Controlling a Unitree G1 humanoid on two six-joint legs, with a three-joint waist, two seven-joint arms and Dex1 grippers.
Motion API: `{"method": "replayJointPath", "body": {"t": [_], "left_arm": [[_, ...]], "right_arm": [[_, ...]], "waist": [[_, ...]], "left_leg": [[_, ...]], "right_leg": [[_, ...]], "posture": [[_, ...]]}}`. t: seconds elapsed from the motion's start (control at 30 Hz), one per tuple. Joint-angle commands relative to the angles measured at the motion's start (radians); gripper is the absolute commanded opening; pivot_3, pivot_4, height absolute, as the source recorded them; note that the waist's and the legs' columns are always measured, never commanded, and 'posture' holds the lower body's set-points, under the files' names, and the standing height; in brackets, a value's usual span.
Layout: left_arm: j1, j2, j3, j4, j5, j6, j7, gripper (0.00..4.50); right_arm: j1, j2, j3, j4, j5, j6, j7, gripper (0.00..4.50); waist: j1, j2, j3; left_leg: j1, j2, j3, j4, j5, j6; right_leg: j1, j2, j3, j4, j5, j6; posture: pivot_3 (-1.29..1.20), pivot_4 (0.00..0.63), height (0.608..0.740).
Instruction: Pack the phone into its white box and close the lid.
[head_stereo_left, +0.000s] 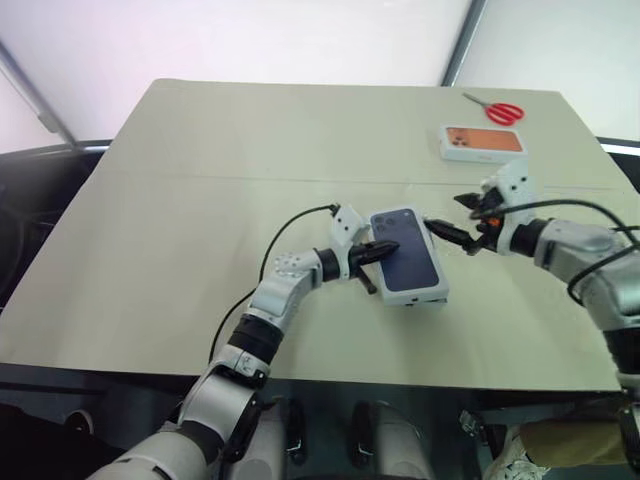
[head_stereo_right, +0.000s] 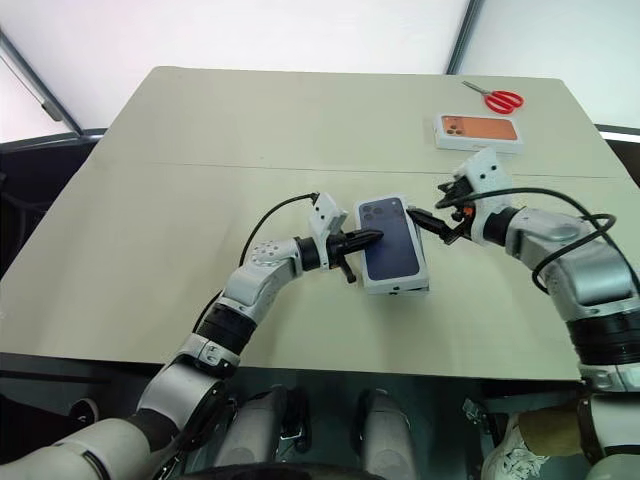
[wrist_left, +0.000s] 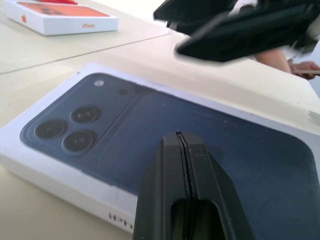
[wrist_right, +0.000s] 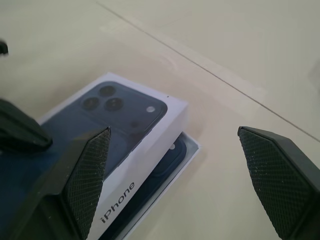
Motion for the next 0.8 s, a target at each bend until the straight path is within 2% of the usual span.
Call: {"method": "replayJointPath", "body": {"t": [0.03,0.07,0.17,0.37,0.4,0.57,0.8], "left_arm": [[0.004,0.026,0.006,-0.069,0.003,-0.02,-0.012,0.0],[0.006,0.04,0.019,-0.08,-0.006,0.001,-0.011,0.0],[0.015,0.094,0.052,-0.129,-0.029,0.059,-0.006,0.0],[0.073,0.15,0.044,-0.194,-0.023,0.123,-0.002,0.0],[0.077,0.152,0.039,-0.196,-0.021,0.131,-0.002,0.0],[0.088,0.142,0.002,-0.175,0.004,0.126,-0.002,0.0],[0.028,0.068,-0.01,-0.031,0.028,0.077,0.013,0.0]], "right_arm": [[0.01,0.017,-0.012,-0.012,-0.085,-0.053,0.024,4.25],[0.013,0.028,-0.019,-0.005,-0.101,-0.06,0.023,4.25],[0.009,0.066,-0.057,0.021,-0.125,-0.063,0.008,3.37],[0.02,0.096,-0.076,0.051,-0.209,-0.094,0.001,0.27],[0.027,0.098,-0.074,0.051,-0.22,-0.099,0.007,0.06],[0.064,0.102,-0.087,0.02,-0.225,-0.082,0.052,0.06],[0.133,0.1,-0.115,-0.069,-0.238,-0.047,0.052,0.06]], "waist": [[0.0,0.0,0.0],[0.0,0.0,0.0],[-0.001,0.0,0.0],[0.002,0.0,0.0],[0.002,0.0,0.0],[0.0,0.0,0.0],[0.002,0.0,0.0]], "left_leg": [[0.0,0.0,0.0,0.0,0.0,0.0],[0.0,0.0,0.0,0.0,0.0,-0.001],[0.0,0.0,0.0,0.0,0.001,-0.002],[0.0,0.0,0.0,0.0,0.001,-0.002],[0.0,-0.001,0.0,0.0,0.001,-0.002],[0.001,-0.001,0.0,0.0,0.001,-0.002],[0.001,-0.001,-0.001,0.0,0.001,-0.002]], "right_leg": [[0.0,0.0,0.0,0.0,0.0,0.0],[0.0,0.0,0.0,0.0,0.0,0.0],[0.0,0.0,0.0,0.0,0.0,0.0],[0.001,-0.001,0.0,0.001,0.0,0.0],[0.001,-0.001,0.0,0.0,0.0,0.0],[0.001,-0.001,-0.001,0.001,0.0,0.0],[0.002,-0.001,-0.001,0.001,0.0,0.0]], "posture": [[0.0,0.15,0.738],[0.0,0.15,0.738],[0.0,0.15,0.738],[0.0,0.15,0.738],[0.0,0.15,0.738],[0.0,0.15,0.738],[0.0,0.15,0.738]]}}
